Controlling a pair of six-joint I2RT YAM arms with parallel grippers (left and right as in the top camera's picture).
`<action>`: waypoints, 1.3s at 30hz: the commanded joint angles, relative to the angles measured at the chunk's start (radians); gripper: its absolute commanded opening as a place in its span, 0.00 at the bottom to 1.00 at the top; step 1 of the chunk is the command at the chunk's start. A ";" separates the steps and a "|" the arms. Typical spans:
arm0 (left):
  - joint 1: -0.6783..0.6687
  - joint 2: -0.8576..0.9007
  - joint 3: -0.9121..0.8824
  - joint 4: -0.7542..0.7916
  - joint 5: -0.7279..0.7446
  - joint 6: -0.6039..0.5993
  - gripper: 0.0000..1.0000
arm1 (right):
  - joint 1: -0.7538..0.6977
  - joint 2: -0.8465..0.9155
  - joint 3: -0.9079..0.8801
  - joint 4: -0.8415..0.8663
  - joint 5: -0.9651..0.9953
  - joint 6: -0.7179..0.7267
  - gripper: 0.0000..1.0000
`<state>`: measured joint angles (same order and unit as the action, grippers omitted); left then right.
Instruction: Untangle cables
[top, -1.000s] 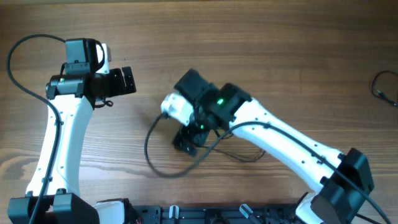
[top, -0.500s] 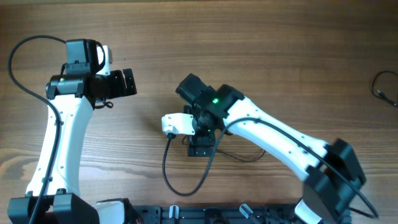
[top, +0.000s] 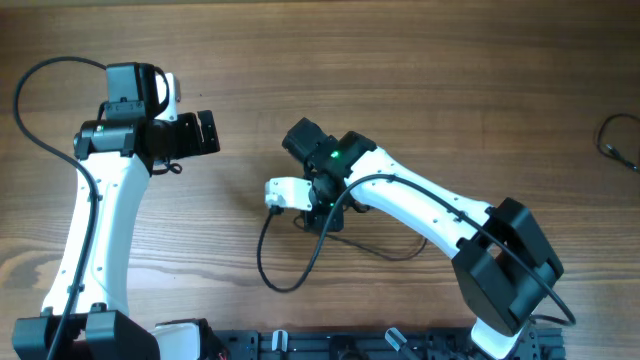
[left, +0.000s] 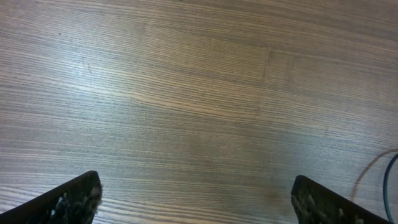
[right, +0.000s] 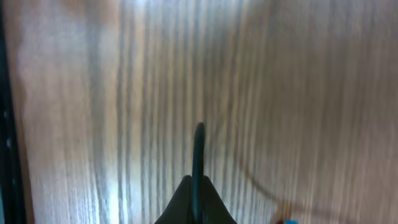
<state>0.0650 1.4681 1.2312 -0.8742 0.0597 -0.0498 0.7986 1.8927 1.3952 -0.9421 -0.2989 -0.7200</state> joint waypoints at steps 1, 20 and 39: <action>0.005 0.010 -0.003 -0.001 0.034 0.016 1.00 | -0.002 -0.040 0.066 -0.029 0.173 0.200 0.04; 0.005 0.010 -0.004 -0.029 0.037 0.016 1.00 | -0.369 -0.502 0.215 0.362 0.875 0.697 0.04; 0.005 0.010 -0.004 -0.036 0.037 0.016 1.00 | -1.500 -0.385 0.220 0.502 0.164 1.042 0.04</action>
<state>0.0650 1.4689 1.2312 -0.9092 0.0799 -0.0463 -0.6575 1.4242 1.6016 -0.4324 -0.0521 0.2459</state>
